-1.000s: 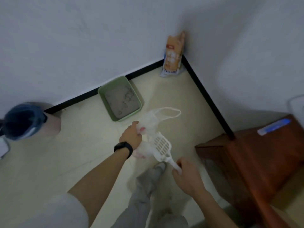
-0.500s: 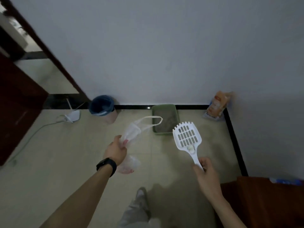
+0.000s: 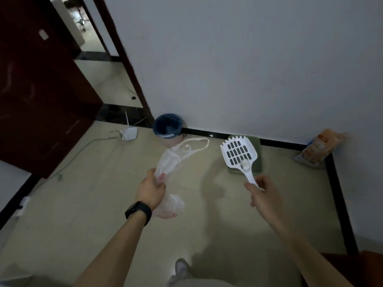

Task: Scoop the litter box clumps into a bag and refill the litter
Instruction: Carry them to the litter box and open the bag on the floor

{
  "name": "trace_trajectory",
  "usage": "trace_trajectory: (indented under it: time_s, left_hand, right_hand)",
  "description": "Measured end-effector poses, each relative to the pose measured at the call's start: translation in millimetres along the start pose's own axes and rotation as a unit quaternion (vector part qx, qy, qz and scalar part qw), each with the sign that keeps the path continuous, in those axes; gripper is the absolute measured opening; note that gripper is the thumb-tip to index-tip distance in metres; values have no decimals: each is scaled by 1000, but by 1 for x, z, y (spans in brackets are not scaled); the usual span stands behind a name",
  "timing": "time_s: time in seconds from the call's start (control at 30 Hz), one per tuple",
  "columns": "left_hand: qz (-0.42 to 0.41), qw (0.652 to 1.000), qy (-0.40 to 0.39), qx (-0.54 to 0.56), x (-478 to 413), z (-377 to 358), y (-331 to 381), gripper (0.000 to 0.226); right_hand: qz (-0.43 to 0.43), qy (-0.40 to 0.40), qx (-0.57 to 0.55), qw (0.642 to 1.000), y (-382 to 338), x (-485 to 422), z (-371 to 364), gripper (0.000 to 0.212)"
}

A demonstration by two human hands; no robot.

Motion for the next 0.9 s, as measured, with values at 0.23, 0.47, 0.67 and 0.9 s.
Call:
trace_trajectory:
  time_s: [0.23, 0.47, 0.67, 0.9]
  left_hand:
    - [-15, 999, -40, 6, -85, 11, -16, 38]
    - [-14, 987, -146, -63, -185, -52, 2, 41]
    - [31, 971, -197, -135, -299, -111, 14, 44]
    - [38, 939, -275, -203, -424, -194, 4, 51]
  right_hand:
    - [-59, 33, -32, 997, 13, -29, -71, 11]
    - [-123, 51, -18, 991, 43, -106, -93, 11]
    - [-196, 28, 21, 980, 68, -237, -132, 14]
    - [-219, -34, 134, 966, 76, -413, -195, 12]
Point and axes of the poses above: each hand's wrist, its own x-axis away from the middle knuckle, its own z-axis out of the back of the hand, y = z × x, the point moved 10 cm from there along -x, towards the middle knuckle, and after that the axes turned 6 degrees about -x, right-handed, at the moved point
